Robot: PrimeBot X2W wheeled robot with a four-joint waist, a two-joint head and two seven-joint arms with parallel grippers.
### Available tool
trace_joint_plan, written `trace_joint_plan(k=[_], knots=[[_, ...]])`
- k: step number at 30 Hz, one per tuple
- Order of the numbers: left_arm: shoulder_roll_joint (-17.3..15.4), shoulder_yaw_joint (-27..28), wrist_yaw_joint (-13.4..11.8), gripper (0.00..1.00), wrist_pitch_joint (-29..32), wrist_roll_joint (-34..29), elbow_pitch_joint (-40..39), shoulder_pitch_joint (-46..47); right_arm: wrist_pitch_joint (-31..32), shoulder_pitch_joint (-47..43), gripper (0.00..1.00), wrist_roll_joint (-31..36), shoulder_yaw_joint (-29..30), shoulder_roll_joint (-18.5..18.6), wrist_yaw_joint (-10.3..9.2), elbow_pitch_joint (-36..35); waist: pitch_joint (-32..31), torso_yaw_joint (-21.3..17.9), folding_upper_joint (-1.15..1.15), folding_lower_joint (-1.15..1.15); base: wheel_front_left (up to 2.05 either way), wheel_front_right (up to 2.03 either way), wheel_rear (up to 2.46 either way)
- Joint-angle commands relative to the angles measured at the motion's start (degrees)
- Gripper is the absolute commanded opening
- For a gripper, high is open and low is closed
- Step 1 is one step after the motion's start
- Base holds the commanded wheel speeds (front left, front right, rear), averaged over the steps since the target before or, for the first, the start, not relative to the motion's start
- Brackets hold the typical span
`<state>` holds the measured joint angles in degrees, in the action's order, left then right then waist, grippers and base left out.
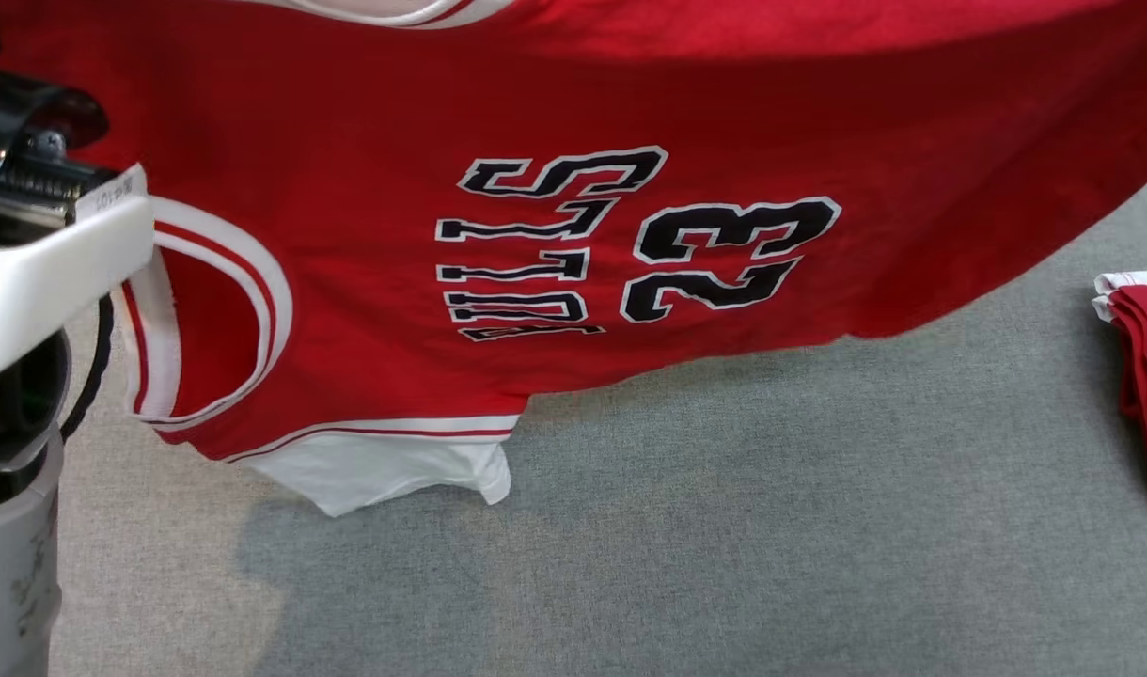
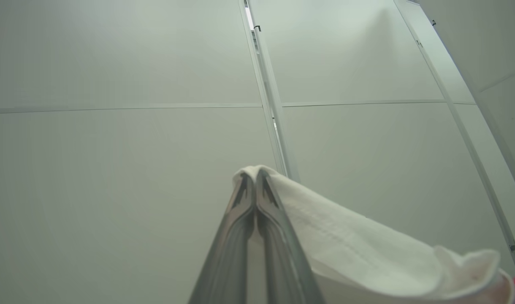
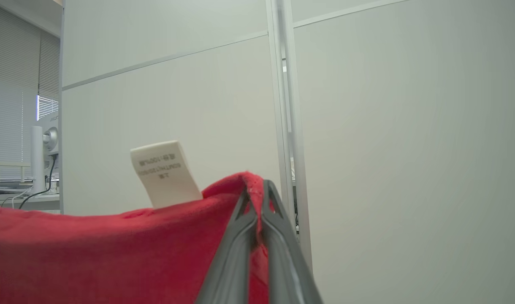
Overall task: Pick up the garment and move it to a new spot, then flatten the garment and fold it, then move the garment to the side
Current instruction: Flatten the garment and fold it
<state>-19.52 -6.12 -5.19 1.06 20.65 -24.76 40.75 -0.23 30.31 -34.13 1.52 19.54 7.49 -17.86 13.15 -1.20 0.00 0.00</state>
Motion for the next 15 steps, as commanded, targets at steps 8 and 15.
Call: trace_joint_plan(k=[8, 15], knots=[[1.0, -3.8, 2.4, 0.0, 1.7, 1.2, 7.2, 6.6, 1.8, 3.6, 0.0, -0.4, -1.2, -0.2, 0.01, 5.1, 1.8, -0.2, 0.0, 0.0, 0.0, 0.0, 0.0], [3.2, -6.9, 7.4, 0.0, -1.3, 1.4, 29.6, 23.2, -1.2, 19.0, 0.0, -1.9, -7.5, 1.7, 0.01, 22.5, 6.7, -0.7, 0.0, 0.0, 0.0, 0.0, 0.0]])
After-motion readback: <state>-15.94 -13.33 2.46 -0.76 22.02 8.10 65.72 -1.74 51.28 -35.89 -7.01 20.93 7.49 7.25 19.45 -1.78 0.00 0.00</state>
